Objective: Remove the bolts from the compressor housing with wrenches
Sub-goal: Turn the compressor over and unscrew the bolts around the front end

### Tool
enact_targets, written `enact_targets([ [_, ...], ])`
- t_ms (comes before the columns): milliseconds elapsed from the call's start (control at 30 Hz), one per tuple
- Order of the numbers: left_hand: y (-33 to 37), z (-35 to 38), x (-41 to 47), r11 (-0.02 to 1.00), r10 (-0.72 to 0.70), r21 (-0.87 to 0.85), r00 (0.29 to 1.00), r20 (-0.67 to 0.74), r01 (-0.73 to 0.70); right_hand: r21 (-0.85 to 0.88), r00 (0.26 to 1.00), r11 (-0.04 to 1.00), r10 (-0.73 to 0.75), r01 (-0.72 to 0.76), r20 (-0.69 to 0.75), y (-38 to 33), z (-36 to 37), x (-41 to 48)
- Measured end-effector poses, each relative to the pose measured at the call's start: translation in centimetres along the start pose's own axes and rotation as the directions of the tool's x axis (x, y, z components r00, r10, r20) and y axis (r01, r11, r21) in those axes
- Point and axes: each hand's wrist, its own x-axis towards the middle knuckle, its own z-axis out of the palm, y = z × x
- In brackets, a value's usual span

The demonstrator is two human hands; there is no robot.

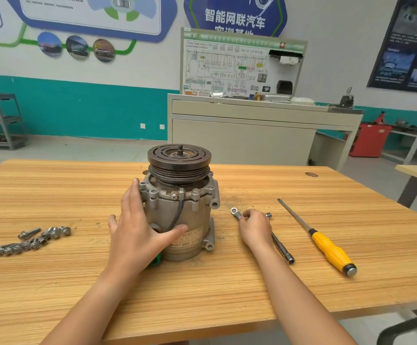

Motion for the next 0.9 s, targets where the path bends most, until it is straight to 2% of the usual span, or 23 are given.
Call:
enact_targets([
  [67, -0.1, -0.2, 0.2, 1.0, 0.0, 0.014, 1.0, 0.012, 0.0, 0.031, 0.999, 0.999, -0.028, 0.029, -0.028, -0.1, -0.3, 0.0],
  [200, -0.3, -0.3, 0.5, 0.999, 0.006, 0.033, 1.0, 0.013, -0.007, 0.19, 0.976, 0.976, -0.068, 0.109, -0.209, 0.1, -1.8, -0.1],
  [333, -0.5, -0.6, 0.7, 0.998, 0.008, 0.061, 1.0, 0.017, -0.009, 0.175, 0.967, 0.982, -0.026, 0.073, -0.255, 1.4, -2.8, -0.1],
  [467, -0.5, -0.6, 0.6, 0.996, 0.013, 0.091, 1.0, 0.018, -0.014, 0.059, 0.987, 0.997, -0.032, 0.042, -0.16, 1.3, -2.7, -0.1],
  [533, -0.5, -0.6, 0.6, 0.995, 0.022, 0.096, 1.0, 0.01, -0.023, -0.133, 1.0, 0.991, -0.02, 0.02, -0.001, 0.9, -2.5, -0.2],
  [600, -0.5, -0.6, 0.5, 0.994, 0.033, 0.1, 0.999, 0.002, -0.033, -0.329, 0.992, 0.942, -0.025, 0.065, 0.124, 0.5, -2.2, -0.5],
  [700, -0.5, -0.6, 0.4, 0.993, 0.045, 0.113, 0.999, -0.015, -0.043, -0.402, 0.987, 0.908, -0.061, 0.118, 0.151, -0.1, -2.4, -0.9],
  [767, -0.4, -0.7, 0.4, 0.993, 0.038, 0.109, 0.999, -0.024, -0.035, -0.316, 0.989, 0.941, -0.084, 0.12, 0.126, -0.4, -2.9, -1.5],
  [833, -0.3, -0.8, 0.4, 0.994, 0.036, 0.103, 0.999, -0.038, -0.032, -0.001, 0.987, 0.995, -0.095, 0.096, 0.133, -1.0, -3.9, -2.5],
  [900, -0.2, -0.8, 0.4, 0.994, 0.04, 0.104, 0.998, -0.043, -0.035, 0.28, 0.982, 0.954, -0.147, 0.109, 0.118, -1.8, -5.4, -4.3],
])
